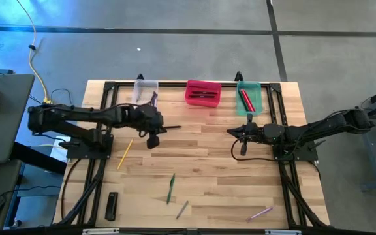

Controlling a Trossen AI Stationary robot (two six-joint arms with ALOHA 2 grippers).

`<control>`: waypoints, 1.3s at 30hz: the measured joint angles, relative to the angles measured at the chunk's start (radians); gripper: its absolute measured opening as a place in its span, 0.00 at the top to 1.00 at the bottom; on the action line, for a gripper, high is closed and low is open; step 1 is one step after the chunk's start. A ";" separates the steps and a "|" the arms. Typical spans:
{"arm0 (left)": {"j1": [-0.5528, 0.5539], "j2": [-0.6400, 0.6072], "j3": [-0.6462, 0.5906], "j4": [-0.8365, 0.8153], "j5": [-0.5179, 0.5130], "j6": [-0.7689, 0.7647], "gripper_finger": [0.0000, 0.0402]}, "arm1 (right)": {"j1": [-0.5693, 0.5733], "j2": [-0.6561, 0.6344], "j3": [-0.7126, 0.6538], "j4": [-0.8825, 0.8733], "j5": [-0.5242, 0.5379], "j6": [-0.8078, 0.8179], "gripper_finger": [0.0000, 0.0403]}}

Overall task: Sort crayons/erasers/pens/pencils in bins
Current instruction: Put the black pen into the red bin

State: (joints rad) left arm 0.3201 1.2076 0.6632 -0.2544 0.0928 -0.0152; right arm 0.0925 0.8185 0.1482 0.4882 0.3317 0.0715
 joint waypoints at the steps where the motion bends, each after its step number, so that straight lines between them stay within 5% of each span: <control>1: -0.004 0.018 0.000 0.008 -0.005 -0.003 1.00 | 0.000 0.000 0.000 0.000 0.000 0.000 1.00; 22: 0.044 0.414 0.155 -0.009 -0.104 0.059 0.72 | 0.000 0.000 0.000 -0.001 -0.001 -0.001 1.00; 39: 0.066 0.602 0.261 -0.058 -0.050 0.116 0.86 | 0.000 0.000 0.000 -0.001 -0.001 -0.019 1.00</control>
State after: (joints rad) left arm 0.3858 1.8092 0.9237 -0.3120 0.0427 0.1013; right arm 0.0925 0.8185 0.1482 0.4873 0.3305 0.0525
